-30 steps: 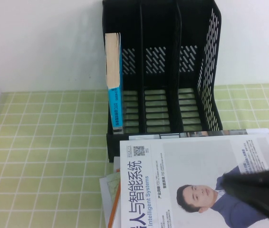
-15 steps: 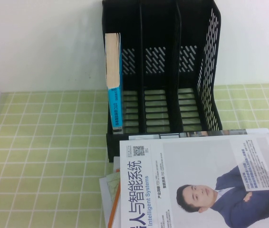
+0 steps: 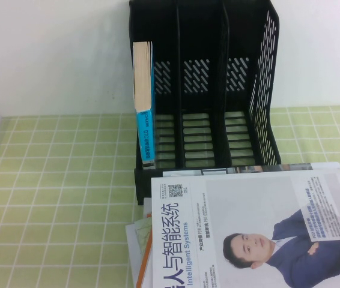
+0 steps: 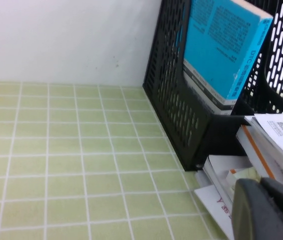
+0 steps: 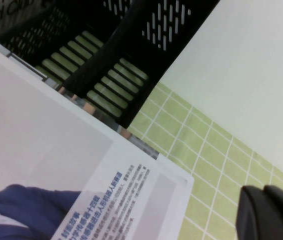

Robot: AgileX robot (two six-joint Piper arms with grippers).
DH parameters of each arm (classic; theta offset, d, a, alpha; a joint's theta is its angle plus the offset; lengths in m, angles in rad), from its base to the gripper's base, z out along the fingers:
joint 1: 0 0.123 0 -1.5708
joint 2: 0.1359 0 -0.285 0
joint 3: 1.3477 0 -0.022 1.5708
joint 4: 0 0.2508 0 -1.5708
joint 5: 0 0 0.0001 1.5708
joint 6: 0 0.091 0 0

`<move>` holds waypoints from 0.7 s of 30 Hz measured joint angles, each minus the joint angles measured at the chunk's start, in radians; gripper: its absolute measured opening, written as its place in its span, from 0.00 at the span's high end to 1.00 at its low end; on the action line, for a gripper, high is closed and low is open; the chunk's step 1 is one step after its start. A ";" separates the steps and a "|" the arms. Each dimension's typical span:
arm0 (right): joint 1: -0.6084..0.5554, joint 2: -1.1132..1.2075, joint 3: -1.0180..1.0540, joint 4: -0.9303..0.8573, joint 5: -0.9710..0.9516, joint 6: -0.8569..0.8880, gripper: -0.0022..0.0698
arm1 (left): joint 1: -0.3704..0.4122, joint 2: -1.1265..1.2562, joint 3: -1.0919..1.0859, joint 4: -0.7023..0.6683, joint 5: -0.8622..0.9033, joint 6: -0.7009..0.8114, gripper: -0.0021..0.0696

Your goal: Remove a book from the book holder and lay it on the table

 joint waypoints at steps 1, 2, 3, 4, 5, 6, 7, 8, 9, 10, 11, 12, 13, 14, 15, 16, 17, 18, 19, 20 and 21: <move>0.000 0.000 0.000 0.000 0.000 0.000 0.97 | 0.000 0.000 0.014 -0.011 -0.009 0.000 0.97; 0.000 0.000 0.000 0.000 0.000 0.000 0.97 | 0.000 0.000 0.033 -0.021 -0.019 0.000 0.97; 0.000 0.000 0.000 0.000 0.000 0.000 0.97 | 0.000 0.000 0.058 -0.029 -0.034 0.000 0.97; 0.000 0.000 0.000 0.000 0.000 0.000 0.97 | 0.000 0.000 0.088 -0.030 -0.048 0.000 0.97; 0.000 0.000 0.000 0.000 0.000 0.001 0.97 | 0.000 0.000 0.114 -0.026 -0.060 0.000 0.97; 0.000 0.000 0.000 0.000 0.000 0.001 0.97 | 0.000 0.000 0.149 -0.004 -0.079 0.000 0.97; 0.000 0.000 0.000 0.000 0.000 0.001 0.97 | 0.000 0.000 0.185 0.036 -0.108 0.000 0.97; 0.000 0.000 0.000 0.000 0.000 0.001 0.97 | 0.000 -0.003 0.213 0.076 -0.136 0.000 0.97; 0.000 0.000 0.000 0.000 0.000 0.001 0.97 | 0.002 -0.008 0.244 0.121 -0.173 0.000 0.97; 0.000 0.000 0.000 0.000 0.000 0.001 0.97 | 0.002 -0.010 0.265 0.160 -0.201 0.000 0.97; 0.000 0.000 0.000 0.000 0.000 0.001 0.97 | 0.004 -0.010 0.274 0.183 -0.228 0.000 0.97; 0.000 0.000 0.000 0.000 -0.002 0.001 0.97 | 0.008 -0.012 0.278 0.206 -0.254 0.000 0.97; -0.002 0.000 0.000 0.000 -0.002 0.001 0.97 | 0.008 -0.012 0.279 0.223 -0.280 0.000 0.97; -0.002 0.000 0.000 0.000 -0.002 0.001 0.97 | 0.008 -0.014 0.278 0.234 -0.300 0.000 0.97; -0.002 0.000 0.000 0.000 -0.002 0.001 0.97 | 0.008 -0.014 0.278 0.244 -0.320 0.000 0.97; -0.002 0.000 0.000 0.000 -0.002 0.001 0.97 | 0.008 -0.014 0.278 0.249 -0.331 0.000 0.97; -0.002 0.000 0.000 0.000 -0.002 0.001 0.97 | 0.008 -0.014 0.278 0.258 -0.334 0.000 0.97; -0.002 0.000 0.000 0.000 -0.002 0.001 0.97 | 0.008 -0.014 0.278 0.266 -0.334 0.000 0.97; -0.002 0.000 0.000 0.000 -0.002 0.001 0.97 | 0.008 -0.014 0.278 0.268 -0.326 0.000 0.97; -0.002 0.000 0.000 0.000 -0.002 0.001 0.97 | 0.008 -0.014 0.278 0.268 -0.317 0.000 0.97; -0.002 0.000 0.000 0.000 -0.002 0.001 0.97 | 0.008 -0.014 0.278 0.268 -0.297 0.000 0.97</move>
